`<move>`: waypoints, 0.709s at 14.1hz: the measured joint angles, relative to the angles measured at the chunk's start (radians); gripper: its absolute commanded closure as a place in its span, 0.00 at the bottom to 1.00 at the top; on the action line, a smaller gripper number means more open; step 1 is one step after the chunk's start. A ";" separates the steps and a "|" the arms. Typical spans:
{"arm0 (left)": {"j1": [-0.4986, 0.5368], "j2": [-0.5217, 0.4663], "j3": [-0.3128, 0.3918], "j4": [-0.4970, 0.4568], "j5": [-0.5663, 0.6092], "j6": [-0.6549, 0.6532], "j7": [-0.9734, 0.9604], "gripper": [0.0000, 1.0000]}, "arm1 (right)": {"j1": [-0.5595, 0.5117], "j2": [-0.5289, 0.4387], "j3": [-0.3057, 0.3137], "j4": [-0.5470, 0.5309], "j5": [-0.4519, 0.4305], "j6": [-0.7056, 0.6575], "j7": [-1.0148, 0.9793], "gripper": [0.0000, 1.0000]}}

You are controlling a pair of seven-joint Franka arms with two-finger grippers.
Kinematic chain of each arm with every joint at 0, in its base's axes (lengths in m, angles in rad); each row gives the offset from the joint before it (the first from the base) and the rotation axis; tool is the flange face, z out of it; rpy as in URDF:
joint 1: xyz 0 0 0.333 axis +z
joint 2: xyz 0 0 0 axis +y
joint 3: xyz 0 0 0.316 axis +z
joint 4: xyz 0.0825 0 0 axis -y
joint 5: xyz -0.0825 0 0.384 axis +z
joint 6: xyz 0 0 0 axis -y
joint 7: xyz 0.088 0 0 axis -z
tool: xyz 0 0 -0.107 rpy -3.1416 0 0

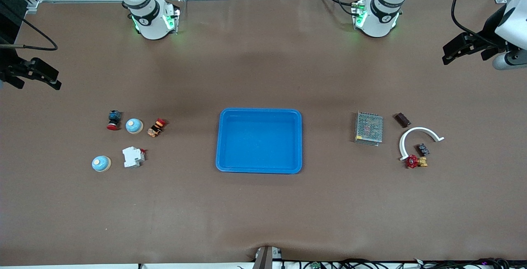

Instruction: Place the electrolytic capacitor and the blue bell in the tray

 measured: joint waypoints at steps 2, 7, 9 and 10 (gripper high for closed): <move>-0.002 0.004 -0.006 -0.003 0.000 0.000 0.000 0.00 | 0.000 0.000 0.000 0.000 0.000 0.000 0.000 0.00; -0.003 0.052 -0.018 -0.026 0.000 0.040 0.000 0.00 | 0.000 0.000 0.000 0.000 0.000 0.000 0.000 0.00; -0.003 0.067 -0.018 -0.074 0.000 0.100 0.000 0.00 | 0.000 0.000 0.001 0.001 0.000 0.002 0.000 0.00; -0.002 0.071 -0.018 -0.102 0.000 0.128 -0.001 0.00 | 0.000 0.000 0.002 0.003 0.000 0.005 0.000 0.00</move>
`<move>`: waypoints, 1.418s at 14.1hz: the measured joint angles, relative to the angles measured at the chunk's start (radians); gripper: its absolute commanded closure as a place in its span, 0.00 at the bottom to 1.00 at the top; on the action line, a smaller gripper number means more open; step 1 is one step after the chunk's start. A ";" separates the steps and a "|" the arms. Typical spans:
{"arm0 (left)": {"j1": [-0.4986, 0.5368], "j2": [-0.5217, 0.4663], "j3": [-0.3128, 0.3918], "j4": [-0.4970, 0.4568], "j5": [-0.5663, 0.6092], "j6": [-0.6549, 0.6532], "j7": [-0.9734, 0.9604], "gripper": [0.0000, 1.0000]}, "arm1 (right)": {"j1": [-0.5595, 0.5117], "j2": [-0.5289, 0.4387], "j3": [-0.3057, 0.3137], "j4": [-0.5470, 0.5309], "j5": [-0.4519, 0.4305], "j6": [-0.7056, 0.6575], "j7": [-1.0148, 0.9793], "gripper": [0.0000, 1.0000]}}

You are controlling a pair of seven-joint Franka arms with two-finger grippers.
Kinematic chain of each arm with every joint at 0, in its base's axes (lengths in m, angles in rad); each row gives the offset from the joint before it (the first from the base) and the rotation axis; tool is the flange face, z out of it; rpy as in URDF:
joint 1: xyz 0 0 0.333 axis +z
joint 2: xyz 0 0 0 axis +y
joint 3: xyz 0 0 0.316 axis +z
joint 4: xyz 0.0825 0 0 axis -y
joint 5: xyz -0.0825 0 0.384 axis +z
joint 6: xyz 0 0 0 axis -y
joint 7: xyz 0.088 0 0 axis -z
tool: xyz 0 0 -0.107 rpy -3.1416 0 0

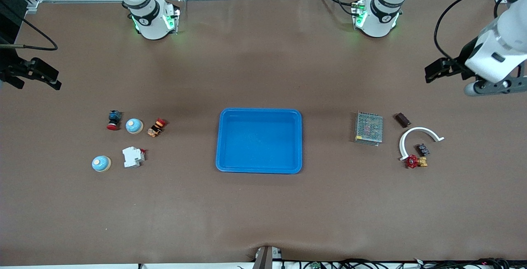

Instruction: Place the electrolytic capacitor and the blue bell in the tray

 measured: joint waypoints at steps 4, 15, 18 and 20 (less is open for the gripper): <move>0.025 0.004 0.001 -0.122 0.000 0.125 -0.010 0.00 | 0.006 0.004 0.007 0.010 0.000 0.002 -0.027 0.00; 0.130 0.113 0.004 -0.375 0.000 0.491 -0.201 0.07 | -0.007 0.219 -0.005 0.009 0.000 0.155 -0.643 0.00; 0.161 0.163 0.005 -0.376 0.000 0.541 -0.201 0.09 | -0.032 0.294 -0.008 0.009 0.000 0.202 -0.740 0.00; 0.187 0.199 0.005 -0.376 0.000 0.587 -0.184 0.13 | -0.044 0.335 -0.009 0.010 0.000 0.237 -0.805 0.00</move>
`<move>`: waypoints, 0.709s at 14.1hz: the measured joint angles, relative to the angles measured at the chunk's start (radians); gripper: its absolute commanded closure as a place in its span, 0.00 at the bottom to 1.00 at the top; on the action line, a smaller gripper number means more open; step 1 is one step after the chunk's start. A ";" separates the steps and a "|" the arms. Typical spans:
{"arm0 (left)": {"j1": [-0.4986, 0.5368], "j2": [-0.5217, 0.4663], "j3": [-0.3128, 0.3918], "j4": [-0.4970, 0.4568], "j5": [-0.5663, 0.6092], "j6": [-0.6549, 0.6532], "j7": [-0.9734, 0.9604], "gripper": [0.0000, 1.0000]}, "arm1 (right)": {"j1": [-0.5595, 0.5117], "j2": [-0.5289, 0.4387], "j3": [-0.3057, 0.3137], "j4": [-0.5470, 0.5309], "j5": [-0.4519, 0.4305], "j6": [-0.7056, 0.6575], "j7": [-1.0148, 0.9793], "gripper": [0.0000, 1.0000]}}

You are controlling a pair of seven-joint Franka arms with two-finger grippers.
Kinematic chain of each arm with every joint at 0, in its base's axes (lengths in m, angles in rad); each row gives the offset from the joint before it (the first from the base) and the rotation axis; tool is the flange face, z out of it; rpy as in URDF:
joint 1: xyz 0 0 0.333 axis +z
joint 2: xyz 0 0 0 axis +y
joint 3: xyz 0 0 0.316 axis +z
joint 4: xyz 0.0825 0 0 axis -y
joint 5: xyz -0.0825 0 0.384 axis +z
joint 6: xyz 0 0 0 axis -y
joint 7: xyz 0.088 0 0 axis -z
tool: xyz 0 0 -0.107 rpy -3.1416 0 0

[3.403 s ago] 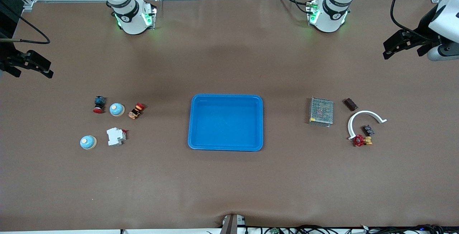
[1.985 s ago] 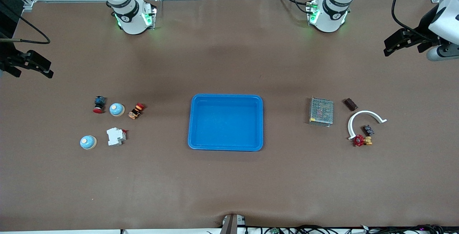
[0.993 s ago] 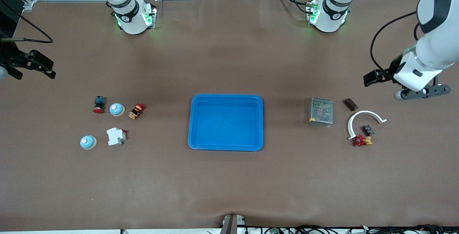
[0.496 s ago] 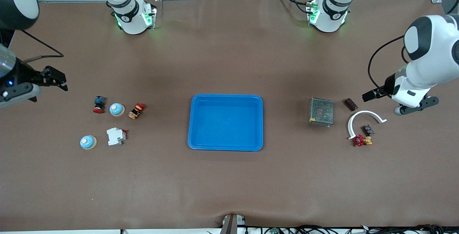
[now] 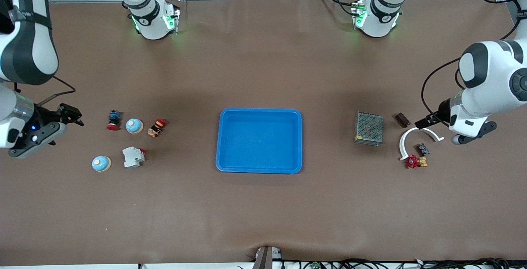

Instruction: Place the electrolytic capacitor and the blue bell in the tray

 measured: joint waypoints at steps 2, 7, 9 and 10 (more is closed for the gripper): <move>0.012 0.042 0.001 -0.001 0.002 0.058 0.003 0.16 | -0.013 0.041 -0.001 -0.001 0.000 0.038 -0.077 0.00; 0.034 0.152 0.003 -0.001 0.007 0.214 0.005 0.17 | -0.025 0.149 -0.001 -0.001 0.000 0.089 -0.171 0.00; 0.039 0.183 0.003 0.002 0.007 0.251 0.006 0.18 | -0.026 0.187 -0.001 -0.002 0.000 0.123 -0.210 0.00; 0.040 0.193 0.004 0.003 0.010 0.262 0.007 0.19 | -0.029 0.209 -0.002 -0.003 0.000 0.153 -0.241 0.00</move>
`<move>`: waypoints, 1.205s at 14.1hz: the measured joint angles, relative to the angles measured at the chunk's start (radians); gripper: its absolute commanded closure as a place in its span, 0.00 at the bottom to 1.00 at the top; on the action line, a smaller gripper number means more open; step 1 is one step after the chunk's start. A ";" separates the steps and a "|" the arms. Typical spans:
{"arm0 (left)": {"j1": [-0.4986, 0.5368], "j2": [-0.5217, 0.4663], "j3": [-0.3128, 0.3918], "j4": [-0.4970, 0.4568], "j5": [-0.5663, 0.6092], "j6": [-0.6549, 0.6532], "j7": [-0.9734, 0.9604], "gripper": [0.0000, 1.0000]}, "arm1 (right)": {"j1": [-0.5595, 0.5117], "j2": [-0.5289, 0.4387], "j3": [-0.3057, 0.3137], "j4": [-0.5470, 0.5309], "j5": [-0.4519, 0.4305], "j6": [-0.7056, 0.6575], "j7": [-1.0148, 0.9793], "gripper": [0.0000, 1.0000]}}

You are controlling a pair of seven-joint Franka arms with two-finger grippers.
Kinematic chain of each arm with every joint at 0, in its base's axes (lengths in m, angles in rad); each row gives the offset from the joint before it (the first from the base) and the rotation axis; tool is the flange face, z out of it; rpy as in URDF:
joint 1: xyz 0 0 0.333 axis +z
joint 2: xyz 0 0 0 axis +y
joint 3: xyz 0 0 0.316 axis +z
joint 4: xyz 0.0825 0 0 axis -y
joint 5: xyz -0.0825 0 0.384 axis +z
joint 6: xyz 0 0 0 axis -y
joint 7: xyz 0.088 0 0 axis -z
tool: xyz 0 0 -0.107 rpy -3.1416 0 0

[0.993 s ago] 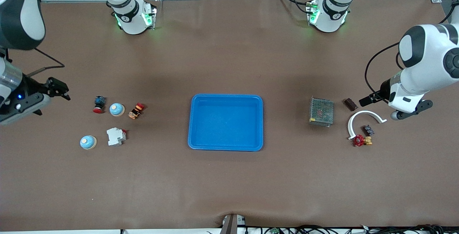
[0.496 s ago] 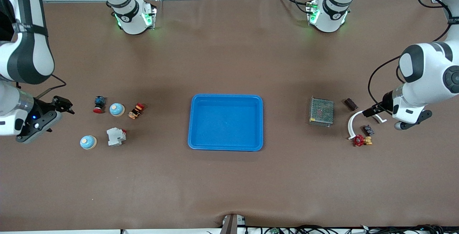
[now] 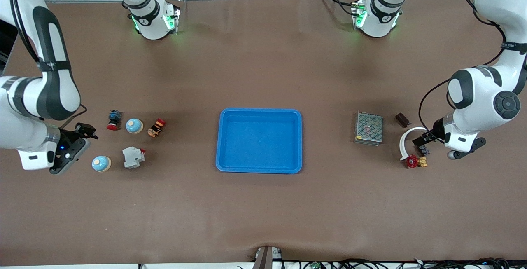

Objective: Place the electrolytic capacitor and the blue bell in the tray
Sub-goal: 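Lower the right gripper to a blue bell while the left gripper reaches a capacitor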

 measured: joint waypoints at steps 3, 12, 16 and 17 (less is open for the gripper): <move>0.020 0.019 0.002 0.001 0.063 0.029 0.001 0.21 | -0.022 0.073 -0.002 0.000 0.000 0.083 -0.066 0.00; 0.048 0.084 -0.004 0.033 0.104 0.060 0.014 0.26 | -0.043 0.196 -0.002 0.000 0.000 0.253 -0.124 0.00; 0.048 0.134 -0.004 0.064 0.104 0.072 0.014 0.33 | -0.052 0.237 -0.002 -0.001 0.000 0.310 -0.128 0.00; 0.048 0.142 -0.005 0.067 0.104 0.075 0.014 0.36 | -0.053 0.244 -0.002 -0.003 0.000 0.318 -0.128 0.00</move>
